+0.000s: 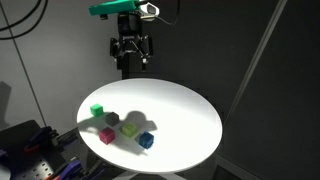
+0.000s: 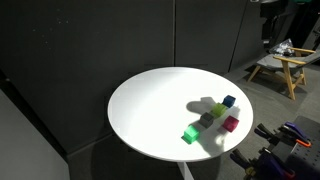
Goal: Pick up the lime green block and put it on the gray block
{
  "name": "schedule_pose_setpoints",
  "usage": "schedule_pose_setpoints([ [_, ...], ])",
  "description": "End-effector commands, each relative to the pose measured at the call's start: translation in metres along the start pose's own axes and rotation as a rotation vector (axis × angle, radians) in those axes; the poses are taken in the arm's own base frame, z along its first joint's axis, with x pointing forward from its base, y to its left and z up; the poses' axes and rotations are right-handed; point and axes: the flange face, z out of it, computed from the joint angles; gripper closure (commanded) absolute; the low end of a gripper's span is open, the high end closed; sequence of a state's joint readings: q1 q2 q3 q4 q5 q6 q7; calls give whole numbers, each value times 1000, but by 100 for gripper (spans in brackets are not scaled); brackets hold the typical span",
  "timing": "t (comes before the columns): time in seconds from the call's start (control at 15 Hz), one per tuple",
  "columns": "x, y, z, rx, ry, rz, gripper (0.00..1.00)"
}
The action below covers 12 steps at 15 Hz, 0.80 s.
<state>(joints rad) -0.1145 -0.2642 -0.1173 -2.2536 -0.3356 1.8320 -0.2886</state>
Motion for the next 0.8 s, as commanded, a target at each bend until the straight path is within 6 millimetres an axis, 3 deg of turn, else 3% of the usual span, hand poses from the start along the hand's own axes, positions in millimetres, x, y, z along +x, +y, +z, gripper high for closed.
schedule_pose_setpoints([
  [0.0, 13, -2, -2, 50, 55, -21, 0],
  [0.73, 61, -28, 13, 196, 176, 16, 0],
])
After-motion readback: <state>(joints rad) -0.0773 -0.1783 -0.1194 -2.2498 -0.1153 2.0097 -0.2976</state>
